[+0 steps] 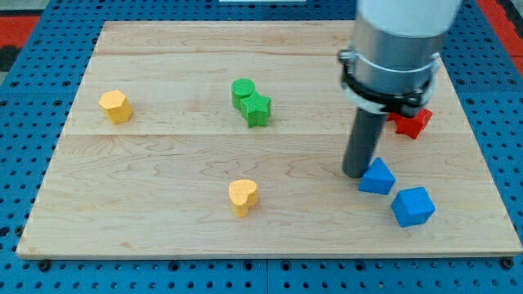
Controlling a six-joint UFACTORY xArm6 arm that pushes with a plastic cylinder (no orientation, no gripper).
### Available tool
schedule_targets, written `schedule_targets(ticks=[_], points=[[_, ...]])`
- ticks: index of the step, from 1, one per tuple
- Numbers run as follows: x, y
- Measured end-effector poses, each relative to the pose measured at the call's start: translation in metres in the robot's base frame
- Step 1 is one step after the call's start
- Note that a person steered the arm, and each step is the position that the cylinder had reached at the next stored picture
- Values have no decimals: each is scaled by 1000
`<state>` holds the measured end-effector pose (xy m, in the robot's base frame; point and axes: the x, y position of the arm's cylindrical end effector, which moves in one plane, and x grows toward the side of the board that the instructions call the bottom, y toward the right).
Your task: Join both the yellow blocks close to the each other
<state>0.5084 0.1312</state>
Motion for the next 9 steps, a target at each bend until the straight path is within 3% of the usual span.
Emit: schedule_targets(ticks=[1,2,3,4,6,7,8,9], points=[[2,19],[1,-50],[52,-86],[58,-163],[-72,-272],[-111,-272],[-114,-264],[-74,-312]])
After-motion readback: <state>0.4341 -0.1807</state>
